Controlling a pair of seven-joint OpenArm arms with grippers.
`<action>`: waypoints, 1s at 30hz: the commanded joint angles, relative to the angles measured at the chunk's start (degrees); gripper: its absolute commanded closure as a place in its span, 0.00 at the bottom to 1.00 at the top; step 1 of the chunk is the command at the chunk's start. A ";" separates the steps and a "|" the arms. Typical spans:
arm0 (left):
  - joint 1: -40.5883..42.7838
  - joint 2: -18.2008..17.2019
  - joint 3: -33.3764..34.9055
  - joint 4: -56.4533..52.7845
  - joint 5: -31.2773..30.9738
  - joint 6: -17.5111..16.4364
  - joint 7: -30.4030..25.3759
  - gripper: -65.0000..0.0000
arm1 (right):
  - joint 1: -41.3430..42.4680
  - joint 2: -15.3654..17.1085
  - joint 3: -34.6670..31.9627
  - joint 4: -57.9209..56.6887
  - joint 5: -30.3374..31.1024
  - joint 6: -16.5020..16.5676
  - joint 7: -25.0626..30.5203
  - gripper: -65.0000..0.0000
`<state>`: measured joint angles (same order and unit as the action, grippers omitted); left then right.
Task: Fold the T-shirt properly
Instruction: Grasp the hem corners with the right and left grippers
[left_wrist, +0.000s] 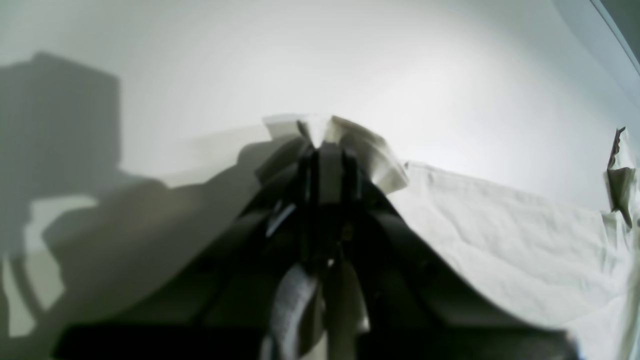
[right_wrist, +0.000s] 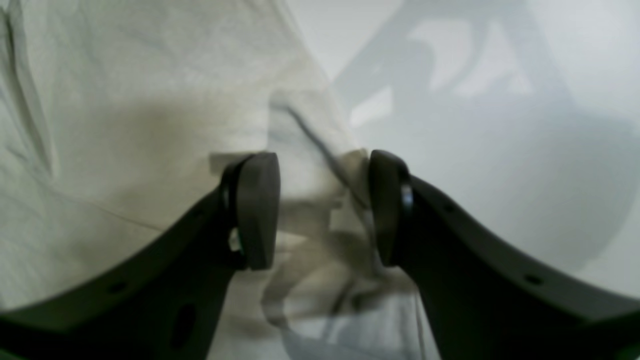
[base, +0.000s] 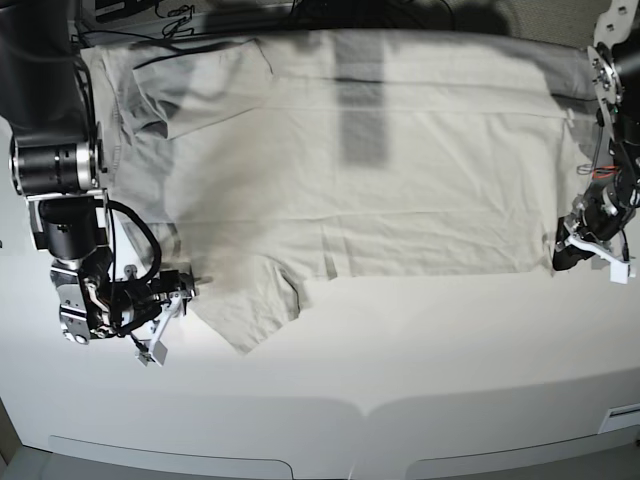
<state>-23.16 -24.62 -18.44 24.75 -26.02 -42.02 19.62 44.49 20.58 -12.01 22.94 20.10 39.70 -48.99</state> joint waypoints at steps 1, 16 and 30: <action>0.31 -0.61 0.15 -0.13 3.45 2.02 3.89 1.00 | 0.44 -0.46 -0.02 -0.09 0.02 0.30 -3.06 0.61; 0.31 -0.61 0.15 -0.13 3.43 2.02 2.10 1.00 | 0.44 -1.05 -0.02 -0.09 -5.03 0.30 4.31 1.00; -3.48 -0.63 0.15 0.04 3.43 2.02 -4.61 1.00 | 5.35 0.85 0.00 -0.07 -5.14 0.30 17.51 1.00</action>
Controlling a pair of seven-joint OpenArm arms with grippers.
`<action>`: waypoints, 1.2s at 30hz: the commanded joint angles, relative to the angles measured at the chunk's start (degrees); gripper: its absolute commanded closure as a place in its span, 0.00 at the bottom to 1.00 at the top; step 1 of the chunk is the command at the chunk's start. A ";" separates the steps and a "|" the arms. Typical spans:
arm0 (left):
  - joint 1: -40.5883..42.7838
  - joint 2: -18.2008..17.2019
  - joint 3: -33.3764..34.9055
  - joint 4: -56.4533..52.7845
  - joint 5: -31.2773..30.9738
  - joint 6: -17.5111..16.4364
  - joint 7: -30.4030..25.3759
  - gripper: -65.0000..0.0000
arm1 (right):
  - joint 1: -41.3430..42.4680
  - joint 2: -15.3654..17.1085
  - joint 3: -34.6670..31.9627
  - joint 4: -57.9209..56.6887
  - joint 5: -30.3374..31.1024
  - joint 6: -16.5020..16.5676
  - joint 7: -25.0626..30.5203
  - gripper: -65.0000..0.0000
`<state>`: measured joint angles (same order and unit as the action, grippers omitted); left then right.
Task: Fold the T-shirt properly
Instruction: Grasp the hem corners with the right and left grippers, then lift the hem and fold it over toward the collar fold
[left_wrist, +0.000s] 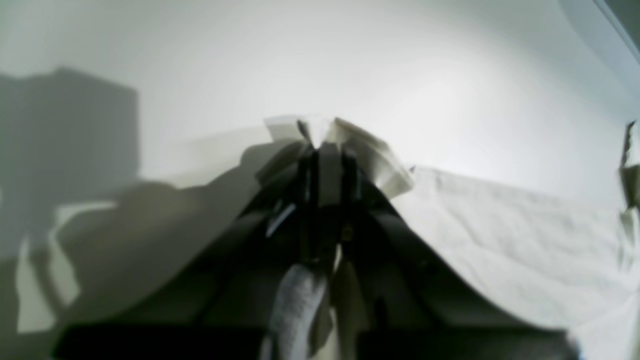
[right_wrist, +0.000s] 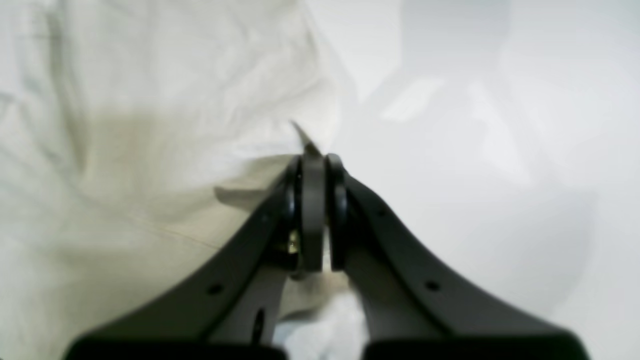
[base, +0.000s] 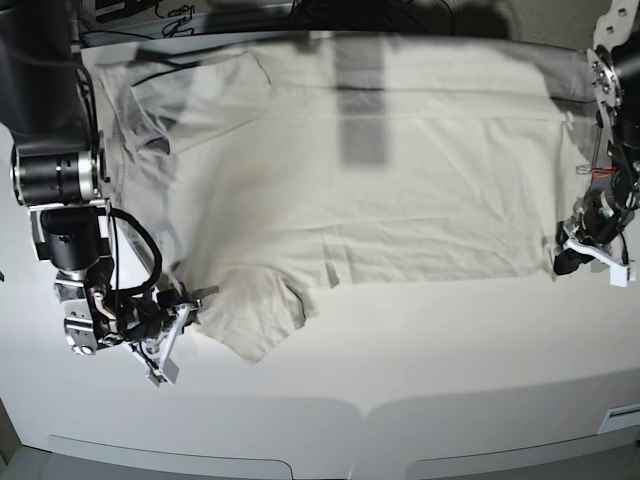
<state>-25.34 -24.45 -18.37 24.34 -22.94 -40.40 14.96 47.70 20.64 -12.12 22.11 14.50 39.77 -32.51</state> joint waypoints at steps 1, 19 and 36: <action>-2.08 -0.83 0.09 0.46 0.37 0.40 0.33 1.00 | 2.32 1.05 0.11 0.79 0.46 0.23 1.88 1.00; -10.88 -1.97 0.09 0.52 0.33 0.40 11.52 1.00 | 3.19 5.31 0.11 7.93 12.98 0.23 -4.66 1.00; -10.84 -4.20 0.09 0.52 -10.19 0.40 16.61 1.00 | -19.32 13.66 2.27 42.93 23.06 -2.34 -6.62 1.00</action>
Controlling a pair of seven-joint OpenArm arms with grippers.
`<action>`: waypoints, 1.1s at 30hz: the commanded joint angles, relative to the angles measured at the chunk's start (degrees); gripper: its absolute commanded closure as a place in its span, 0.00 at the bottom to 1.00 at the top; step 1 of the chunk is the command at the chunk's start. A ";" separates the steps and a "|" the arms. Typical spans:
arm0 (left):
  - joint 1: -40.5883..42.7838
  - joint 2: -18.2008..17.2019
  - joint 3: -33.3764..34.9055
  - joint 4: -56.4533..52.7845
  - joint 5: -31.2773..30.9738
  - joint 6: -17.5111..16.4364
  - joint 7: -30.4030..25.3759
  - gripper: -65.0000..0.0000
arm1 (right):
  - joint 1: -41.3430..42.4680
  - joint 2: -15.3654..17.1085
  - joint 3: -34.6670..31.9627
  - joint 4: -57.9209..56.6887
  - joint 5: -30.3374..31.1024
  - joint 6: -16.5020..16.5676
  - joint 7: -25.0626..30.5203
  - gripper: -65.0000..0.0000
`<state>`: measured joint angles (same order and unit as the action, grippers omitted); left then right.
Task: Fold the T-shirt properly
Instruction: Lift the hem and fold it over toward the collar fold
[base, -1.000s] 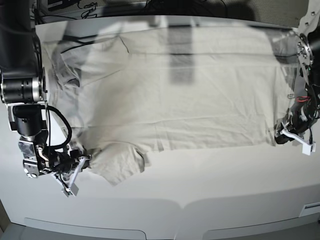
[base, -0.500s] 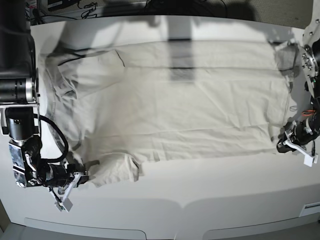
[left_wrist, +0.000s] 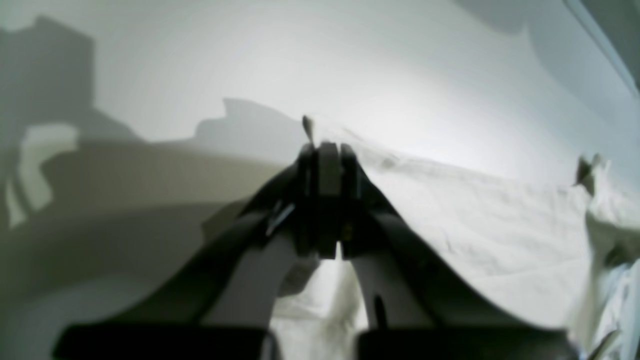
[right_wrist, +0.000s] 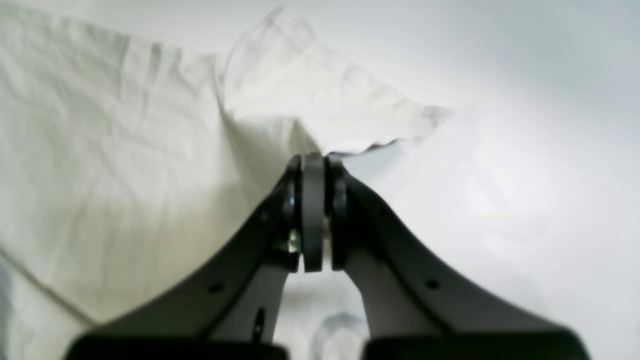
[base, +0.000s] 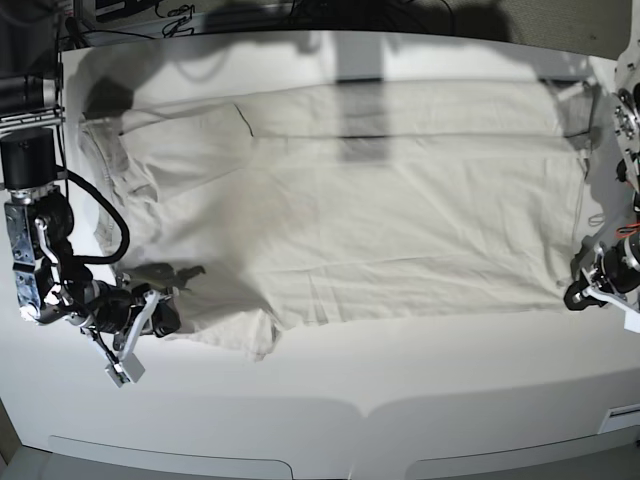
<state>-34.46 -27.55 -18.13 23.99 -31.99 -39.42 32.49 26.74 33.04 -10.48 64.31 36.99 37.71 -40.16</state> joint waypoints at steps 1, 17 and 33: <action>-1.73 -1.09 -0.15 0.87 -1.11 -0.58 -0.70 1.00 | 0.46 1.25 2.25 1.86 0.57 -0.28 1.03 1.00; 0.92 -0.59 -0.15 3.61 -3.08 -0.58 -7.69 1.00 | -10.10 0.76 19.15 9.14 4.17 0.24 -2.27 1.00; 14.12 6.08 -0.15 29.09 18.23 14.69 -20.55 1.00 | -10.12 0.79 19.15 9.14 4.20 0.61 -2.34 1.00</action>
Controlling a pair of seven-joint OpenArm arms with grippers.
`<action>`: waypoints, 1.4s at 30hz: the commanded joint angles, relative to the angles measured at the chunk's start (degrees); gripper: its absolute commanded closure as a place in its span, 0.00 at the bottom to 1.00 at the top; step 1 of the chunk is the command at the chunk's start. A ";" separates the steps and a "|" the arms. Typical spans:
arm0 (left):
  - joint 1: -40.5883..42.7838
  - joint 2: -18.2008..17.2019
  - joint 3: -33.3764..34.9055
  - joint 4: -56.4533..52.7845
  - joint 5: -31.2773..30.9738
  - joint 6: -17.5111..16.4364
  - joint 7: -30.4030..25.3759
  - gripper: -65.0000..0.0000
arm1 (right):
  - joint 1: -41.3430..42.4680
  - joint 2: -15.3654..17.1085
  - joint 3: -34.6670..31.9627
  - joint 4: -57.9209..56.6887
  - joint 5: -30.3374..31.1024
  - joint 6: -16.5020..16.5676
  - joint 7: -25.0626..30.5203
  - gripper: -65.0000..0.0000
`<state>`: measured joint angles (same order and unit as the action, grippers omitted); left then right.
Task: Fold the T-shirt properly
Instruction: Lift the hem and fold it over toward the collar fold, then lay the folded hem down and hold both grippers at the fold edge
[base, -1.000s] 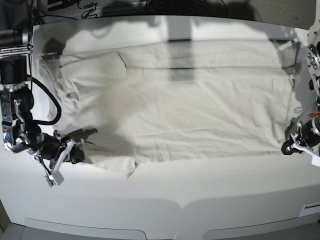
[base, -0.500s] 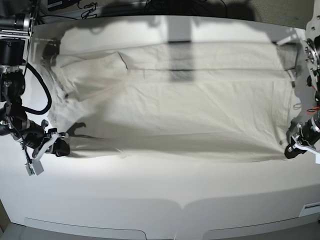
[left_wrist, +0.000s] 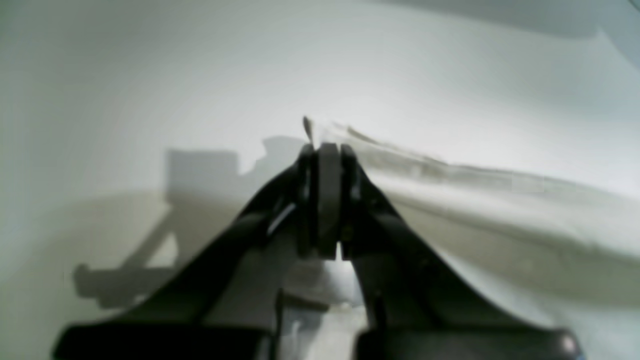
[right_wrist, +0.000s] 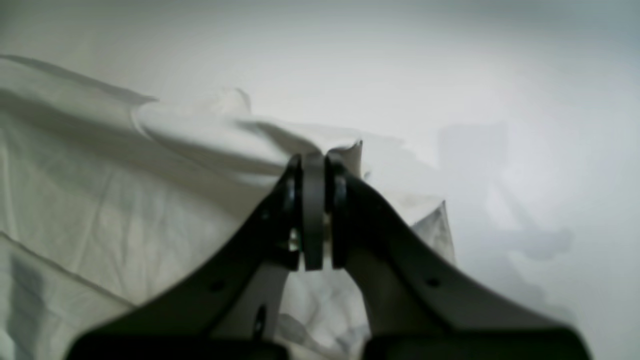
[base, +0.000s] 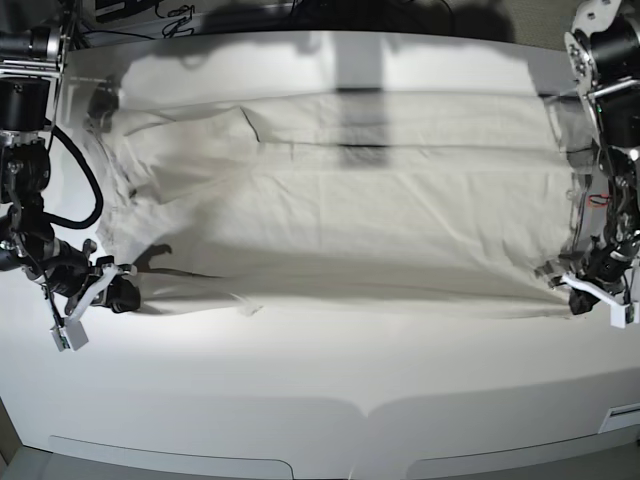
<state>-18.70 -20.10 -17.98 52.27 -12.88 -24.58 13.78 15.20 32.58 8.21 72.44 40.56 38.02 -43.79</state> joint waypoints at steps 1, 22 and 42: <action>0.59 -1.38 -0.33 4.26 -0.92 0.39 -1.68 1.00 | 1.44 1.25 0.46 1.01 0.63 0.33 1.29 1.00; 25.66 -3.10 -4.46 29.07 -11.23 6.58 1.27 1.00 | -13.03 1.38 11.47 13.88 5.01 1.01 0.76 1.00; 30.27 -2.93 -6.10 29.11 -11.39 5.07 5.86 1.00 | -30.12 1.25 14.34 14.23 6.80 1.98 5.35 1.00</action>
<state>12.05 -21.89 -23.33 80.31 -24.05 -19.88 21.02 -15.35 32.53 21.82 85.73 46.68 39.77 -39.72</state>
